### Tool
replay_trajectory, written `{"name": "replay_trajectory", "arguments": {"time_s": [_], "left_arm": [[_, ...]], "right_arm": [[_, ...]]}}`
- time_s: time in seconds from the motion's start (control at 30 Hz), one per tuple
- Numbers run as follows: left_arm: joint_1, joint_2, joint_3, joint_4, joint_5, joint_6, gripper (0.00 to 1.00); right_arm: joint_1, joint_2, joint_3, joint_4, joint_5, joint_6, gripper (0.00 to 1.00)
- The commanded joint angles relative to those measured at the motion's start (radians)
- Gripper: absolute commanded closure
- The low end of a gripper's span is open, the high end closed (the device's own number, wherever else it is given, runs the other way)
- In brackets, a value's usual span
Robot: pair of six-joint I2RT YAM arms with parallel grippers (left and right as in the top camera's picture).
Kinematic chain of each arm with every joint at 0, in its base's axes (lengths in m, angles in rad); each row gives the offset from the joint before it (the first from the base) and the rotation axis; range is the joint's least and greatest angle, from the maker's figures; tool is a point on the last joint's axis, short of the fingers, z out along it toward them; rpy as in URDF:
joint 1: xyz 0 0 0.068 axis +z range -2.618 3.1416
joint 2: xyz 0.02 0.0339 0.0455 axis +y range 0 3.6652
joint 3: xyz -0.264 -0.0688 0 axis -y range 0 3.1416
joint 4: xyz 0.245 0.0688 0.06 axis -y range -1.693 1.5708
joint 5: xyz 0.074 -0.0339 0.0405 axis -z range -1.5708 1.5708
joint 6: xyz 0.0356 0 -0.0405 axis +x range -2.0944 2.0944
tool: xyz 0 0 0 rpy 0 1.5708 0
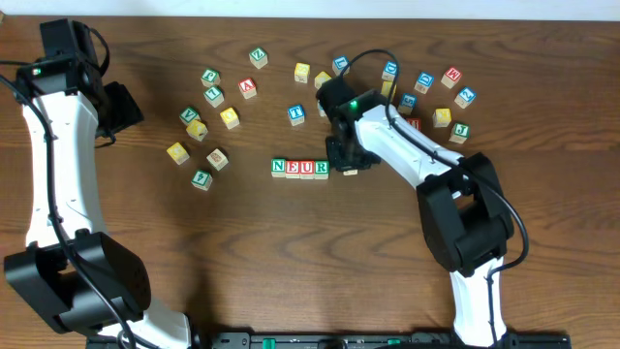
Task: Spell out NEURIPS
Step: 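Lower the red I block to the right of the green R block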
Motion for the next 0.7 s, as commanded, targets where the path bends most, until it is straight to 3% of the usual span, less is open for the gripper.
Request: {"name": "replay_trajectory", "arguments": {"time_s": [0.0,0.67], "left_arm": [[0.002,0.004,0.011,-0.005,-0.013,0.002,0.28],[0.002,0.004,0.011,-0.005,-0.013,0.002,0.28]], "right_arm": [[0.026,0.007,-0.029,0.025,-0.006,0.019,0.8],[0.041,0.007,-0.035,0.038,0.0,0.019,0.73]]}}
